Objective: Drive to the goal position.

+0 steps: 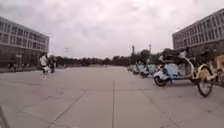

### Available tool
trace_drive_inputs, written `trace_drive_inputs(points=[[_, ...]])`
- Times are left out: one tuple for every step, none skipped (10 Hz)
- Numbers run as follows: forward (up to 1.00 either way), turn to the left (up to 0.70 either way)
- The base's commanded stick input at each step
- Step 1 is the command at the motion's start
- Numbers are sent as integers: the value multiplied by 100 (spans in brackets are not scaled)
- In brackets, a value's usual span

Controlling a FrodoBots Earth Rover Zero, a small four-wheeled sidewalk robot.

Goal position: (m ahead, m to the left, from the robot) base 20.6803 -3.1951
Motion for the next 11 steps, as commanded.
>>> trace_drive_inputs(points=[[70,0],[70,0],[70,0],[70,0],[70,0],[70,0],[70,0],[70,0],[70,0],[70,0],[70,0]])
